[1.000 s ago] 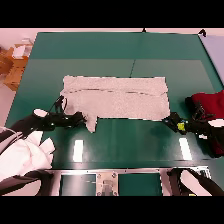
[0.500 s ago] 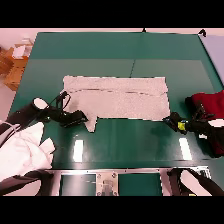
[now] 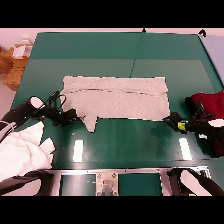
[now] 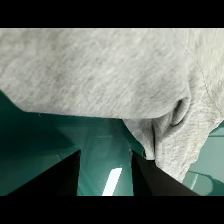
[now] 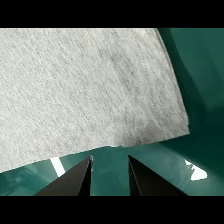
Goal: Fold the shirts.
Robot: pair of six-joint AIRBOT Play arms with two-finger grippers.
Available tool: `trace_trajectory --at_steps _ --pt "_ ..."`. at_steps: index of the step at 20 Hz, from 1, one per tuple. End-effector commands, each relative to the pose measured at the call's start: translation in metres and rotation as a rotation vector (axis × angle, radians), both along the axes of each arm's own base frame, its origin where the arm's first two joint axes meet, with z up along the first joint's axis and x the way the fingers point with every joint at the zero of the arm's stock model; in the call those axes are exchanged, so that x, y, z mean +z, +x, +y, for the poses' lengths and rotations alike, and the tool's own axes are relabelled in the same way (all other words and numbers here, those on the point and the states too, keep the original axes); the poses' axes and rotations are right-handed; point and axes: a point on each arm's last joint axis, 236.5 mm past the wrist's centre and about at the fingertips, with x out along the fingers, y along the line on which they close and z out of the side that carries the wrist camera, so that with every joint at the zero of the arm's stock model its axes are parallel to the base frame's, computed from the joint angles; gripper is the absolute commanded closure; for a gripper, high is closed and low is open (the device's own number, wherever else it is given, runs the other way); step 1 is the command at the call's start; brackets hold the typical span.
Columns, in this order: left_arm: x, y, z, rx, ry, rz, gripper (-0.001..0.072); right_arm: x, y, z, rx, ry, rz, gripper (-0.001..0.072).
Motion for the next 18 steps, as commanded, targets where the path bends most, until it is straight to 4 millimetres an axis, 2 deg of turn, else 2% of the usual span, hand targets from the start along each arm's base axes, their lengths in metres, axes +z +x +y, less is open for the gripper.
trace_trajectory --at_steps 1,4,9,11,14,16,18 --pt "0.008 0.008 -0.011 0.032 -0.065 -0.020 0.0294 0.000 0.001 -0.001 -0.001 -0.006 -0.004 0.0449" --pt "0.011 0.019 -0.027 0.050 -0.087 -0.065 0.0295 0.000 0.001 -0.001 -0.001 -0.006 -0.004 0.0449" --pt "-0.003 0.015 -0.038 0.048 -0.097 -0.028 0.0298 0.000 0.001 -0.001 0.002 -0.008 -0.005 0.0449" --pt "-0.003 0.011 -0.038 0.026 -0.092 -0.026 0.0664 0.000 0.001 -0.001 0.003 -0.007 -0.005 0.0449" --pt "-0.001 0.004 -0.041 -0.008 -0.102 -0.007 0.0687 0.000 0.001 -0.001 0.003 -0.007 -0.005 0.0449" --pt "0.004 -0.013 -0.045 -0.056 -0.118 0.042 0.0688 0.000 0.001 -0.001 0.003 -0.007 -0.005 0.0449" --pt "0.017 -0.031 -0.040 -0.116 -0.093 0.065 0.0688 0.000 0.001 -0.001 0.003 -0.007 -0.005 0.0449"
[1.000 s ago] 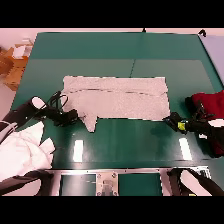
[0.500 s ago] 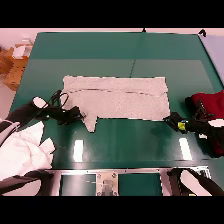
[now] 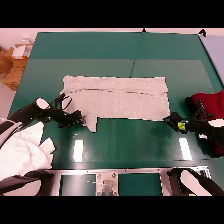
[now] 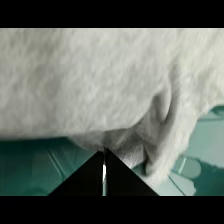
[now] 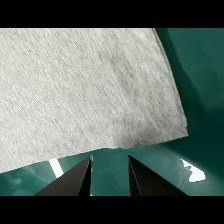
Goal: Fold the shirts.
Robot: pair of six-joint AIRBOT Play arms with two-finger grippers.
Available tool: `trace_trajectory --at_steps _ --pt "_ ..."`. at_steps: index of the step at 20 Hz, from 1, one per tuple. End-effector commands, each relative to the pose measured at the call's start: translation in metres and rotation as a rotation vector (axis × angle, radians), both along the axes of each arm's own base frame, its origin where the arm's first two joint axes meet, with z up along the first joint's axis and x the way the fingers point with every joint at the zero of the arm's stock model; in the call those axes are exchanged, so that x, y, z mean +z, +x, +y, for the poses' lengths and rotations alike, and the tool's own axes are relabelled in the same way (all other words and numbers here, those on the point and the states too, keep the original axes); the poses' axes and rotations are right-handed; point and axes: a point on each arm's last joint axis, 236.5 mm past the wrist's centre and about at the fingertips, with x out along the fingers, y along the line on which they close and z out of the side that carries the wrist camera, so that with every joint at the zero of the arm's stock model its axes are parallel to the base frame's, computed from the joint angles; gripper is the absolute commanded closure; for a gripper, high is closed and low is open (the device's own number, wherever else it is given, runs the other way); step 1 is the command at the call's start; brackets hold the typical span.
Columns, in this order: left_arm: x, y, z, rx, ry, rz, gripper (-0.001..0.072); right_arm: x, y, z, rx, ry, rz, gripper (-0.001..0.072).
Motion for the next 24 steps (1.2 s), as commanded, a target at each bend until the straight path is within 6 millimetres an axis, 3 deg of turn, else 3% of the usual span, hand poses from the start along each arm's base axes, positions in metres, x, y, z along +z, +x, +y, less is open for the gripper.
trace_trajectory --at_steps 1,5,6,7,8,10,12,15,17,21,24 --pt "0.022 -0.029 0.006 -0.068 0.028 0.050 0.0688 0.000 0.000 0.000 0.001 0.001 0.000 0.0449" --pt "0.049 -0.046 0.016 -0.069 0.065 0.046 0.0686 0.000 0.000 0.000 0.001 0.001 0.000 0.0449" --pt "0.049 -0.049 0.013 -0.071 0.049 0.067 0.0607 0.000 0.000 0.000 0.001 0.001 0.000 0.0449" --pt "0.050 -0.050 0.010 -0.068 0.038 0.074 0.0207 0.000 0.000 0.001 0.001 0.001 0.000 0.0449" --pt "0.051 -0.050 0.009 -0.066 0.033 0.074 -0.0011 0.000 0.000 0.001 0.002 0.002 0.001 0.0449" --pt "0.049 -0.056 0.013 -0.088 0.048 0.092 0.0015 0.000 -0.002 0.002 0.007 0.007 0.005 0.0449" --pt "0.040 -0.055 0.030 -0.096 0.129 0.083 0.0016 0.000 -0.003 0.004 0.012 0.012 0.009 0.0449" --pt "0.031 -0.028 0.049 -0.011 0.215 -0.004 0.0016 0.000 -0.003 0.005 0.015 0.016 0.011 0.0449" --pt "0.022 -0.017 0.047 0.066 0.192 -0.041 0.0016 0.000 -0.003 0.005 0.014 0.016 0.011 0.0449" --pt "-0.009 -0.019 0.036 0.222 0.107 -0.015 0.0016 0.000 -0.003 0.004 0.011 0.013 0.009 0.0449" --pt "-0.010 0.000 0.032 0.336 0.052 -0.058 0.0016 0.000 -0.003 0.004 0.012 0.012 0.009 0.0449"
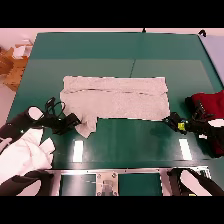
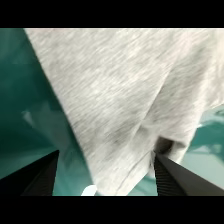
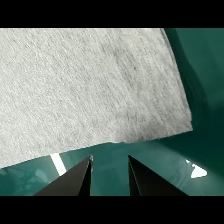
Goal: Fold the shirts.
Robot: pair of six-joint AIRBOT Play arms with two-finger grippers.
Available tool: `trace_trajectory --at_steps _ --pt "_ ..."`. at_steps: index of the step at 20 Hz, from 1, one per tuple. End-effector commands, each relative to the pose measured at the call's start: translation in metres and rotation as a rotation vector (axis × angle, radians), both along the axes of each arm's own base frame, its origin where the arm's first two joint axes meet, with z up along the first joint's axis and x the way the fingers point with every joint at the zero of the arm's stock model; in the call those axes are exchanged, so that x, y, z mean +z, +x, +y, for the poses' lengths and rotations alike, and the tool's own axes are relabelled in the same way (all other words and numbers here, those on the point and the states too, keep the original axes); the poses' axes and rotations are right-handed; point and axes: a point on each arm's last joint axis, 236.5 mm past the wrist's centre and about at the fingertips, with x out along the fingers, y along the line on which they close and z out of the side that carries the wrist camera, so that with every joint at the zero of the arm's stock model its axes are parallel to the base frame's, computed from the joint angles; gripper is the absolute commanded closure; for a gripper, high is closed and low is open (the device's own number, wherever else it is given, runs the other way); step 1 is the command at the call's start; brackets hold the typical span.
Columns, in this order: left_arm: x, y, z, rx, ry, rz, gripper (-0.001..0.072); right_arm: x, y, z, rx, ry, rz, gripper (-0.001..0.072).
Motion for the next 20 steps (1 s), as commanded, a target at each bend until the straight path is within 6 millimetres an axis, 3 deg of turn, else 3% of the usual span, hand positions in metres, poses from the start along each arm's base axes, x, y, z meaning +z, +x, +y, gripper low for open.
trace_trajectory --at_steps 1,3,7,8,9,10,15,17,20 --pt "-0.005 0.029 0.003 0.154 -0.033 -0.088 0.0016 0.000 0.000 0.000 -0.001 -0.002 -0.001 0.0449" --pt "0.001 0.039 0.000 0.199 -0.070 -0.119 0.0017 0.000 0.000 0.000 0.002 -0.004 -0.003 0.0448" --pt "0.010 0.041 -0.013 0.201 -0.140 -0.122 0.0020 0.000 0.001 -0.002 -0.003 -0.007 -0.005 0.0427" --pt "0.010 0.037 -0.016 0.189 -0.146 -0.108 0.0236 0.000 0.001 -0.003 -0.006 -0.008 -0.005 0.0360" --pt "0.009 0.033 -0.018 0.177 -0.152 -0.094 0.0489 0.000 0.001 -0.004 -0.015 -0.005 -0.004 0.0336" --pt "0.009 0.030 -0.020 0.153 -0.152 -0.091 0.0679 0.000 0.001 -0.007 -0.024 -0.006 -0.004 0.0336" --pt "0.008 0.029 -0.019 0.118 -0.139 -0.103 0.0687 -0.001 0.003 -0.028 -0.103 -0.009 -0.006 0.0336" --pt "0.008 0.029 -0.019 0.110 -0.136 -0.108 0.0687 0.001 0.011 -0.020 -0.142 0.056 -0.014 0.0336" --pt "0.008 0.028 -0.020 0.095 -0.133 -0.114 0.0687 -0.015 0.019 -0.004 -0.167 0.119 0.023 0.0338"
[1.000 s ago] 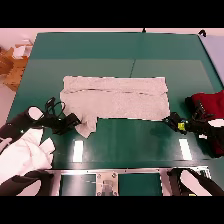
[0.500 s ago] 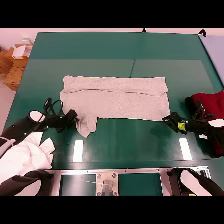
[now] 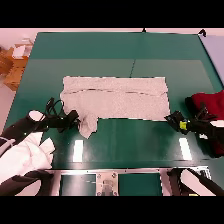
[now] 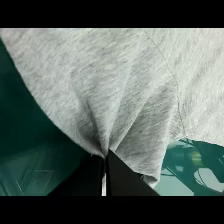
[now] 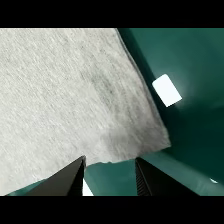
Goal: Fold the shirts.
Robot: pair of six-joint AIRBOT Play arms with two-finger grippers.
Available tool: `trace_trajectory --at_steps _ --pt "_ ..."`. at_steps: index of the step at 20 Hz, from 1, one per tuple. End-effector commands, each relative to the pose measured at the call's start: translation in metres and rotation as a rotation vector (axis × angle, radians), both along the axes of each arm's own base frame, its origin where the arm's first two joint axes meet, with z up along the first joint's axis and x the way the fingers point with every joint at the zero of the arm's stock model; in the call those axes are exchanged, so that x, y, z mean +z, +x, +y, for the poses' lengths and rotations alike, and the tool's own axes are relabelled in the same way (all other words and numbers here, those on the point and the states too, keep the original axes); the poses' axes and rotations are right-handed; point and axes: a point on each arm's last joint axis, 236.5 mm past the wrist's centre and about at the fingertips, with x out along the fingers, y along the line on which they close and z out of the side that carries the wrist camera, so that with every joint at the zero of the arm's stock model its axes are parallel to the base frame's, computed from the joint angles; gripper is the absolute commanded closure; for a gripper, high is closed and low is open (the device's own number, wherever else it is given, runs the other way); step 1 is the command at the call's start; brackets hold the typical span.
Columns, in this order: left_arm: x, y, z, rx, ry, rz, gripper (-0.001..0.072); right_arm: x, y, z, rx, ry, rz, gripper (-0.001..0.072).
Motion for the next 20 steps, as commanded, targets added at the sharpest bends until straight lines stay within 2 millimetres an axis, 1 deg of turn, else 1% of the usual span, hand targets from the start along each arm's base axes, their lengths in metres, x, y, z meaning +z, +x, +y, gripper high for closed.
trace_trajectory --at_steps 1,2,3,4,6,8,10,11,13,16,18,20 --pt "0.001 0.000 -0.001 -0.016 0.003 -0.008 0.0687 -0.015 0.011 0.013 -0.053 0.076 0.031 0.0342" --pt "0.001 -0.001 -0.001 -0.018 0.004 -0.008 0.0686 -0.022 0.012 0.015 -0.064 0.086 0.047 0.0391" --pt "0.001 -0.001 -0.001 -0.028 0.005 -0.011 0.0687 -0.025 0.013 0.013 -0.068 0.080 0.049 0.0521" --pt "0.004 0.000 -0.002 -0.064 0.018 -0.031 0.0687 -0.023 0.017 0.010 -0.041 0.053 0.025 0.0698" --pt "0.017 0.001 0.000 -0.147 0.064 -0.069 0.0688 -0.011 0.023 0.004 0.004 0.044 -0.006 0.0700" --pt "0.031 -0.003 0.012 -0.192 0.138 -0.067 0.0688 0.000 0.018 -0.002 0.059 0.053 0.003 0.0700" --pt "0.038 -0.018 0.026 -0.247 0.217 -0.027 0.0688 0.009 0.010 -0.009 0.084 0.058 0.012 0.0701" --pt "0.040 -0.028 0.029 -0.273 0.233 -0.001 0.0688 0.012 0.004 -0.012 0.085 0.054 0.019 0.0701" --pt "0.043 -0.043 0.029 -0.312 0.232 0.036 0.0688 0.018 -0.008 -0.015 0.092 0.031 0.046 0.0701" --pt "0.047 -0.055 0.031 -0.348 0.239 0.069 0.0688 0.026 -0.025 -0.023 0.099 -0.043 0.088 0.0701" --pt "0.051 -0.055 0.032 -0.355 0.247 0.060 0.0688 0.031 -0.028 -0.025 0.093 -0.062 0.088 0.0701" --pt "0.066 -0.042 0.030 -0.352 0.250 0.017 0.0688 0.046 -0.018 -0.023 0.077 -0.050 0.038 0.0701"
